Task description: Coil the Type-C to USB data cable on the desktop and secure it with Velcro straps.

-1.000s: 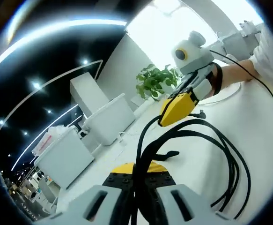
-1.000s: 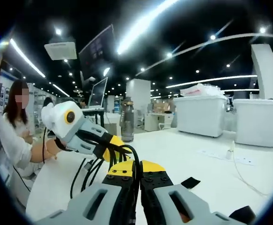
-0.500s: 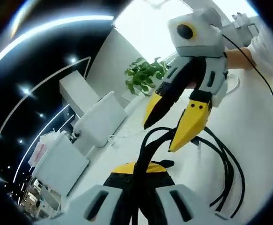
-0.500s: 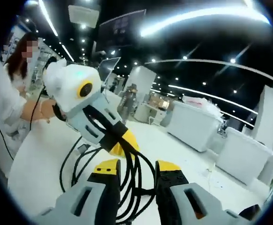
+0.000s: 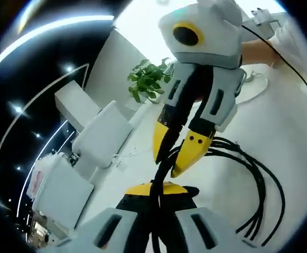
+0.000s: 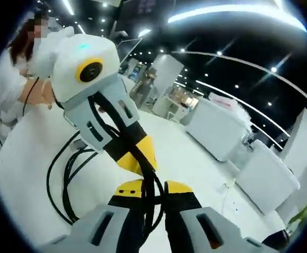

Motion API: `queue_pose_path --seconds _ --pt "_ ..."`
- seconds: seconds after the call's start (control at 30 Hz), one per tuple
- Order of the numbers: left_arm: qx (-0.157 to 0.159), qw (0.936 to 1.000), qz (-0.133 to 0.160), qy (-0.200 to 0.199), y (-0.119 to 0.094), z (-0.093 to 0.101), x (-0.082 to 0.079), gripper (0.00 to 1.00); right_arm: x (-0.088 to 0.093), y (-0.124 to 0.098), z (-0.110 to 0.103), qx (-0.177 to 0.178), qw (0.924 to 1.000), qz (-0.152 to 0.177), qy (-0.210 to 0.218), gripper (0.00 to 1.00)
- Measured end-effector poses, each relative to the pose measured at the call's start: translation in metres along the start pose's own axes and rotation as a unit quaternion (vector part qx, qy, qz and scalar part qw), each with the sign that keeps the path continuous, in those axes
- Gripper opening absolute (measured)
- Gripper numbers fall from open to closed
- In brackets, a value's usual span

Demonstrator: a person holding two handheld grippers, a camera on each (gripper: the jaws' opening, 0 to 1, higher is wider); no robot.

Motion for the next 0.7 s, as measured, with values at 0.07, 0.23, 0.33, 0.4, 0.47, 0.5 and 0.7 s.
queue_pose_path --seconds 0.07,0.23,0.33,0.4,0.47,0.5,0.7 --pt "0.005 0.9998 -0.002 -0.02 0.005 0.0 0.009 0.05 0.005 0.004 0.003 -0.005 0.9999 -0.013 -0.006 0.08" --pt "0.024 0.9951 0.008 -0.095 0.018 0.008 0.031 0.05 0.024 0.012 0.004 -0.011 0.9993 -0.036 0.005 0.06" --pt "0.029 0.9943 0.01 -0.102 0.024 0.005 0.04 0.07 0.036 0.017 0.005 -0.009 0.9985 -0.044 0.033 0.06" --pt "0.034 0.9943 0.013 -0.1 0.023 0.008 0.043 0.1 0.045 0.019 0.006 -0.009 0.9979 -0.049 0.042 0.06" --pt "0.045 0.9934 0.013 -0.105 0.02 0.011 0.047 0.19 0.053 0.018 0.007 0.004 0.9978 -0.047 0.046 0.07" --pt "0.046 0.9931 0.013 -0.107 0.018 0.012 0.049 0.21 0.056 0.018 0.009 0.015 0.9975 -0.039 0.056 0.08" --pt "0.041 0.993 0.005 -0.11 0.008 0.009 0.062 0.2 0.056 0.013 0.012 0.031 0.9942 0.013 0.102 0.17"
Point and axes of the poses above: the point that each gripper's makers call its tool centre point, and the gripper's own axes: y roughly forward along the fingers, z roughly to its right, x roughly out of its underside, the point moved 10 cm from there along -y, roughly backward along the fingers, and after that the axes turned 12 degrees about z, right-handed, at the moved point
